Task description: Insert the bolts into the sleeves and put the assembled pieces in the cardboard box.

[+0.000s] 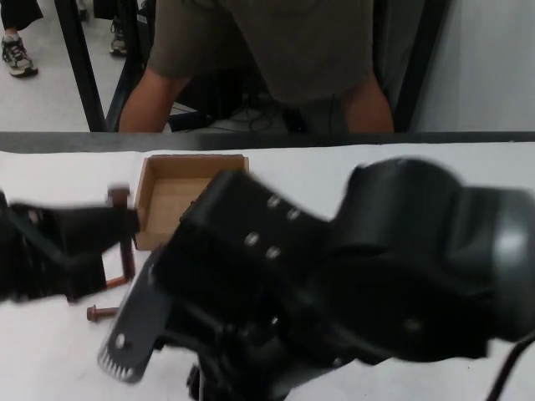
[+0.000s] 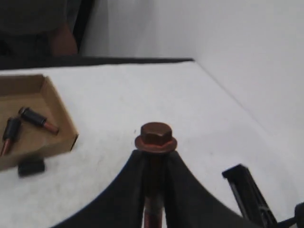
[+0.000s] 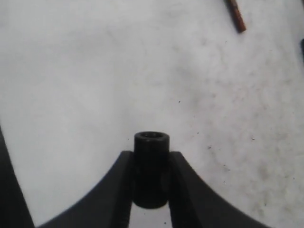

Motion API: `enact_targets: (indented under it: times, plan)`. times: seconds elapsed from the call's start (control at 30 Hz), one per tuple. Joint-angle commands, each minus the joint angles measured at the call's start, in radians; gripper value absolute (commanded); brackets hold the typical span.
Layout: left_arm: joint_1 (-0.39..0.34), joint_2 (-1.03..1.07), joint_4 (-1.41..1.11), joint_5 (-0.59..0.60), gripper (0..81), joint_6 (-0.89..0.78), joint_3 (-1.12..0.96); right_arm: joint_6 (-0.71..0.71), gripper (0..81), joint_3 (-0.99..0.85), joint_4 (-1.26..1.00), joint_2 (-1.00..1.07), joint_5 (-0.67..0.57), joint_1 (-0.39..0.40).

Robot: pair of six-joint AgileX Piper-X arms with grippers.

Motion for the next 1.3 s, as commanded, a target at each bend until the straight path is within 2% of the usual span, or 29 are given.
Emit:
enact_targets:
  times: [0.0, 0.13, 0.4, 0.5, 0.67, 0.8, 1.27]
  plan:
    - [-0.003, -0.009, -0.094, 0.013, 0.8, -0.037, -0.005, 0.025, 0.0, -0.005, -0.037, -0.035, -0.023, -0.040]
    - [-0.003, -0.009, -0.139, -0.002, 0.8, -0.077, -0.005, 0.035, 0.0, -0.005, -0.085, -0.057, -0.061, -0.087]
    - [-0.003, 0.011, -0.144, -0.009, 0.8, -0.118, -0.005, 0.204, 0.0, -0.005, -0.325, -0.071, -0.256, -0.143]
    - [-0.003, 0.012, -0.144, -0.009, 0.8, -0.132, -0.005, 0.250, 0.0, -0.005, -0.404, -0.073, -0.289, -0.150]
    - [-0.003, 0.012, -0.145, -0.023, 0.8, -0.114, -0.005, 0.312, 0.0, -0.003, -0.439, -0.080, -0.308, -0.163]
    - [-0.003, 0.012, -0.145, -0.066, 0.8, -0.092, -0.005, 0.313, 0.0, -0.004, -0.427, -0.104, -0.308, -0.174]
    - [-0.003, 0.016, -0.145, -0.067, 0.8, -0.093, -0.005, 0.311, 0.0, -0.004, -0.426, -0.124, -0.308, -0.192]
